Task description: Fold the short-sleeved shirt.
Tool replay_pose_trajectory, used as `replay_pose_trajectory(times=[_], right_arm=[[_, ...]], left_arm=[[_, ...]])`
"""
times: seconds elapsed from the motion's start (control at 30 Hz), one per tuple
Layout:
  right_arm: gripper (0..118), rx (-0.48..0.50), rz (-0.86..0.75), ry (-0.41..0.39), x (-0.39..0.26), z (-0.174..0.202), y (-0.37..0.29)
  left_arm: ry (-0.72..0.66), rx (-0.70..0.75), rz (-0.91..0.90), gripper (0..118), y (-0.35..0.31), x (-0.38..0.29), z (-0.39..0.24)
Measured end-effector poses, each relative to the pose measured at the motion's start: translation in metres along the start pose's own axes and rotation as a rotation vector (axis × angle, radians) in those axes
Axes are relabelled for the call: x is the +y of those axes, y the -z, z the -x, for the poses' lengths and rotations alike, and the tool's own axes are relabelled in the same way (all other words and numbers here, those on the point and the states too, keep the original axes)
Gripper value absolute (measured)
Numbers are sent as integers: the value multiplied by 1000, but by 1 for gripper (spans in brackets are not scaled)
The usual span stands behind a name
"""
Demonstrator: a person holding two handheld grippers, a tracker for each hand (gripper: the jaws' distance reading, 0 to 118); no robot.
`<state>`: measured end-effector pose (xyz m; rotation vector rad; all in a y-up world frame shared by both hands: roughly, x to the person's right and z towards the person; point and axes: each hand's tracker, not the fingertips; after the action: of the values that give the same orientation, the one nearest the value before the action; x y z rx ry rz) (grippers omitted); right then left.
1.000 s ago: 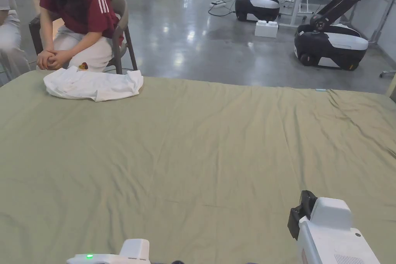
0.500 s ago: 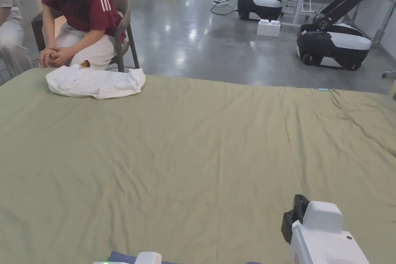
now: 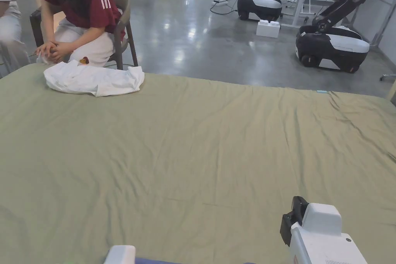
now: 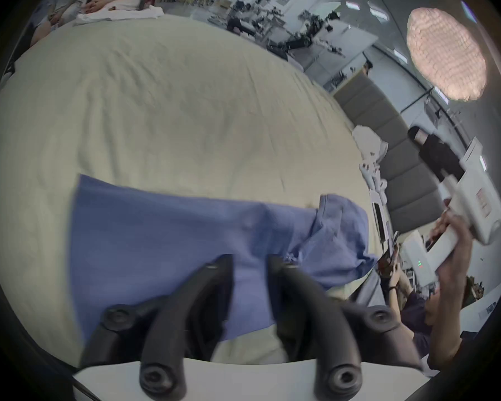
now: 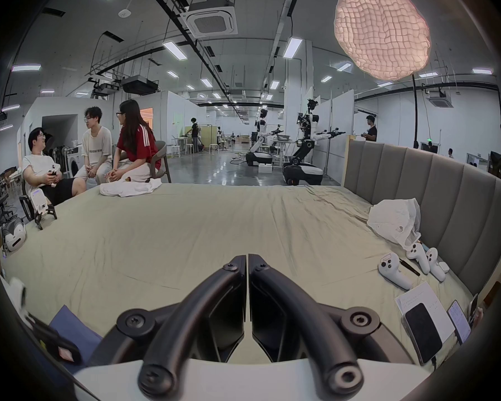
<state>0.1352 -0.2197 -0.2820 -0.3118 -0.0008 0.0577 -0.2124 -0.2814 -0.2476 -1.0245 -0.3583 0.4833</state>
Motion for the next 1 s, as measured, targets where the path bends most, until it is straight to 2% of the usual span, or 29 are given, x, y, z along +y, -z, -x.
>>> replay_pose_trajectory(times=[0.1,0.13,0.23,0.37,0.47,0.53,0.6,0.63,0.67,0.7,0.77,0.8,0.9,1.0], right_arm=[[0,3,-1,2,2,1,0],[0,4,-1,3,3,1,0],[0,8,-1,4,3,2,1],[0,11,-1,9,5,4,1],[0,14,-2,15,5,6,0],[0,11,-3,3,5,7,0],[0,16,-2,2,5,7,0],[0,17,0,4,5,7,0],[0,16,2,6,5,7,0],[0,13,2,7,4,6,0],[0,10,2,8,4,5,-1],[0,8,1,8,5,4,-1],[0,2,-2,3,6,0,-2],[0,-5,-6,6,6,-5,-2]], left_arm=[[-36,45,-49,62,-27,13,39],[-46,64,-61,67,-33,16,52],[-82,79,-65,69,-44,23,96],[-244,-75,-4,69,-33,21,144],[-247,-178,-15,69,-24,11,152],[-246,-220,-47,68,-19,10,152],[-293,-303,-10,59,-12,11,154],[-301,-337,9,50,-6,12,154],[-286,-314,17,23,0,11,152],[-279,-294,19,16,4,10,152],[-330,-264,55,14,12,11,156],[-334,-299,26,13,5,11,156],[-249,-265,-2,11,-7,9,139],[-228,-287,-45,11,-29,15,128]])
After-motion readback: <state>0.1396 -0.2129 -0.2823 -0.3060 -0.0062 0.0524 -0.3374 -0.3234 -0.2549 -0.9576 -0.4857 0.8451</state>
